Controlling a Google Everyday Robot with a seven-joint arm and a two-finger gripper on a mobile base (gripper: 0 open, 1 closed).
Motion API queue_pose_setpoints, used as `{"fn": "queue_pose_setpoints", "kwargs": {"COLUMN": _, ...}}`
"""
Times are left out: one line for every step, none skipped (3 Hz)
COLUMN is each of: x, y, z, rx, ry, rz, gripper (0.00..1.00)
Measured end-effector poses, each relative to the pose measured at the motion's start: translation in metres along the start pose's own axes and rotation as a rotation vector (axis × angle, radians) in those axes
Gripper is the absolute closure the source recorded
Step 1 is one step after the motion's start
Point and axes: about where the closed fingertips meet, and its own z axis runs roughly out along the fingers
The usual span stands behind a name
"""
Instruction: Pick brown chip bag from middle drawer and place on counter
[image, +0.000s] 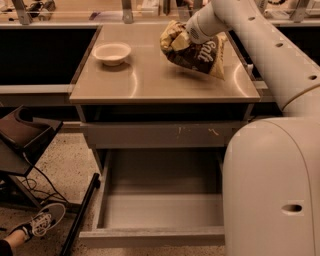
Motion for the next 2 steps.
{"fn": "queue_pose_setpoints", "kwargs": {"x": 0.0015, "y": 0.0014, "z": 0.0008, "rx": -0.005, "ry": 0.006, "rz": 0.000, "gripper": 0.81}}
{"fn": "queue_pose_setpoints", "kwargs": {"x": 0.0015, "y": 0.0014, "z": 0.0008, "rx": -0.005, "ry": 0.006, "rz": 0.000, "gripper": 0.58}}
